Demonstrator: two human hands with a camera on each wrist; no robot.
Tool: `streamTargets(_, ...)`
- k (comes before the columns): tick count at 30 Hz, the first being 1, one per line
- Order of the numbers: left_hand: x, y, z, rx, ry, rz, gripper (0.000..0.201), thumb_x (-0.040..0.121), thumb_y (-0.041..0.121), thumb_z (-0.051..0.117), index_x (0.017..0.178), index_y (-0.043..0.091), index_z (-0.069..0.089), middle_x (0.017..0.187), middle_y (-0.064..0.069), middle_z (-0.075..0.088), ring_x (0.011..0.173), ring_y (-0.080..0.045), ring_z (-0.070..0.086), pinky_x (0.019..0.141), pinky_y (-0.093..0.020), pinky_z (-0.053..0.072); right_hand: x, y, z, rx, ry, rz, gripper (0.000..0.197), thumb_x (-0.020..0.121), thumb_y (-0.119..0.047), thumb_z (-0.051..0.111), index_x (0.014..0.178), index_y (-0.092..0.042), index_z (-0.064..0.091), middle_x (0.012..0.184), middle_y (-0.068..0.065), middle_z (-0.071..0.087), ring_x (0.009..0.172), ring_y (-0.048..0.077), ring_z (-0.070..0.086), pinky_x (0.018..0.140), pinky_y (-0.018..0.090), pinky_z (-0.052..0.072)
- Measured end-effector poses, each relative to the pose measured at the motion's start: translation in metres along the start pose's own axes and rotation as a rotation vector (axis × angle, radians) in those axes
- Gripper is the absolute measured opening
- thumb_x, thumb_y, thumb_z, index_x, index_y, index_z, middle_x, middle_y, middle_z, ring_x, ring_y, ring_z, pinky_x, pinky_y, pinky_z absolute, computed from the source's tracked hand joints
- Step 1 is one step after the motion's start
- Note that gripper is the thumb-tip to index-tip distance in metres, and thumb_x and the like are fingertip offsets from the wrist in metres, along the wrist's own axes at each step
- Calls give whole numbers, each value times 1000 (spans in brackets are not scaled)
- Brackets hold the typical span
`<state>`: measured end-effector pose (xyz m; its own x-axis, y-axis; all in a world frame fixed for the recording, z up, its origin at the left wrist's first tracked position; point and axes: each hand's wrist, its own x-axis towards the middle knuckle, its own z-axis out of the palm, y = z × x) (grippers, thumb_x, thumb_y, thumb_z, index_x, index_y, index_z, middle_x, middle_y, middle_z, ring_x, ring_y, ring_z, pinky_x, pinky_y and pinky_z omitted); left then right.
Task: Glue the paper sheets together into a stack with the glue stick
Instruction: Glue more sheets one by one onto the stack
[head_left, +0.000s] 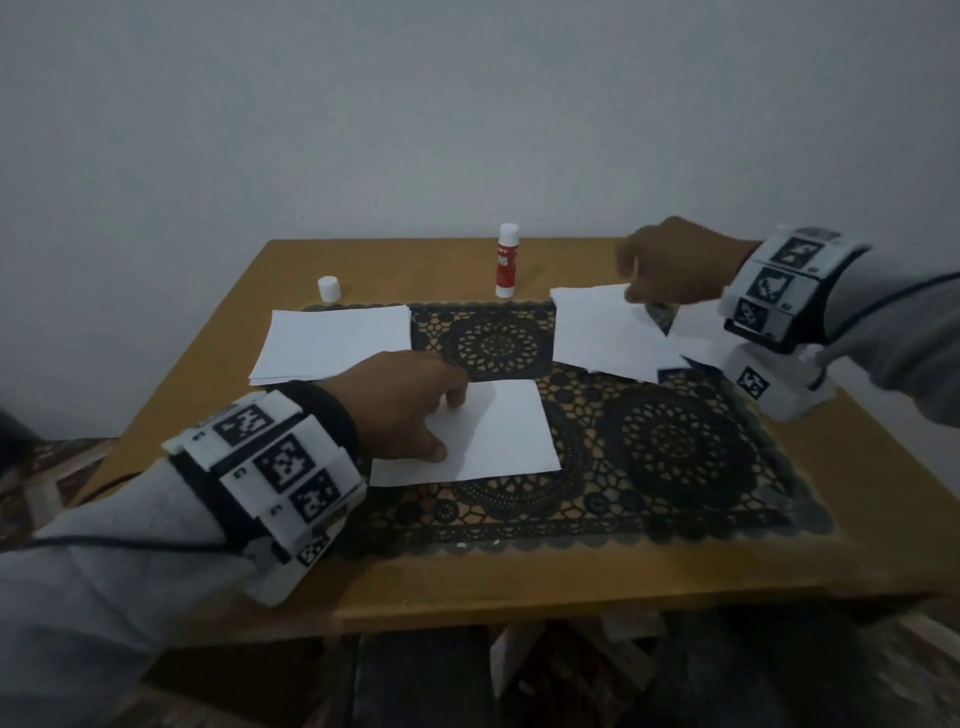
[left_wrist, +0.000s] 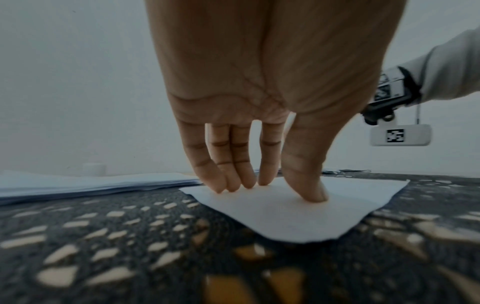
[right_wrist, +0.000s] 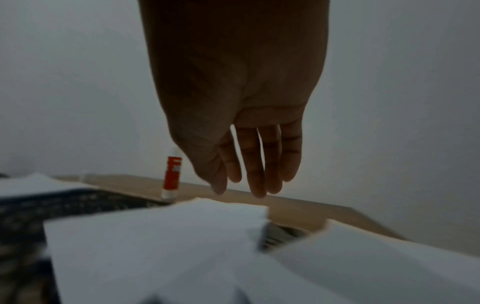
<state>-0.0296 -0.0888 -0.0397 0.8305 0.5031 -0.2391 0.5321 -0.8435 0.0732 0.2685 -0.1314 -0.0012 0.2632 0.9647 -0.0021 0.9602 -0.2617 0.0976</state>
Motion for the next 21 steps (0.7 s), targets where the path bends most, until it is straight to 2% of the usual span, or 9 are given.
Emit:
streamTargets(3, -1, 0, -1, -44, -8, -17, 48, 77, 36, 76, 117, 23, 53, 101, 7, 49, 88, -12, 46, 70, -23, 35, -29, 25, 7, -158, -131, -24, 26, 92, -28, 62, 111, -10, 61, 112, 10, 63, 92, 24, 52, 77, 28, 40)
streamTargets(5, -1, 1, -1, -59, -11, -20, 48, 77, 35, 76, 117, 23, 53, 101, 7, 50, 89, -12, 48, 68, -22, 36, -46, 37, 12, -236, -221, -8, 39, 93, -35, 60, 125, -13, 54, 122, 9, 59, 107, 25, 53, 79, 27, 39)
streamTargets(7, -1, 1, -1, -79, -15, -31, 47, 78, 34, 75, 118, 23, 53, 101, 7, 50, 90, -12, 49, 71, -22, 37, -57, 45, 18, -281, -267, -5, 47, 93, -40, 58, 132, -17, 47, 128, 7, 55, 112, 24, 53, 82, 29, 41)
streamTargets(11, 0, 0, 0, -106, -10, -37, 46, 78, 33, 76, 117, 23, 53, 99, 8, 50, 90, -12, 49, 71, -21, 37, -63, 50, 21, -291, -286, -38, 46, 94, -43, 55, 132, -20, 47, 127, 5, 57, 108, 20, 54, 88, 30, 46)
streamTargets(16, 2, -2, 2, -118, -2, -32, 45, 78, 33, 76, 116, 24, 53, 99, 7, 51, 89, -12, 50, 66, -18, 37, -62, 55, 25, -245, -296, -29, 50, 94, -51, 51, 134, -21, 47, 128, 4, 57, 105, 18, 52, 90, 30, 45)
streamTargets(18, 3, -3, 3, -118, 3, -29, 45, 78, 33, 76, 116, 24, 53, 99, 8, 51, 89, -12, 50, 64, -16, 36, -62, 56, 26, -251, -299, -34, 49, 95, -51, 49, 133, -21, 47, 128, 3, 57, 100, 15, 49, 89, 29, 43)
streamTargets(21, 4, -4, 4, -117, 6, -26, 46, 77, 34, 76, 115, 25, 53, 98, 8, 51, 88, -12, 50, 66, -18, 38, -62, 58, 27, -264, -284, -52, 46, 96, -50, 49, 131, -21, 49, 125, 3, 59, 103, 17, 52, 86, 27, 42)
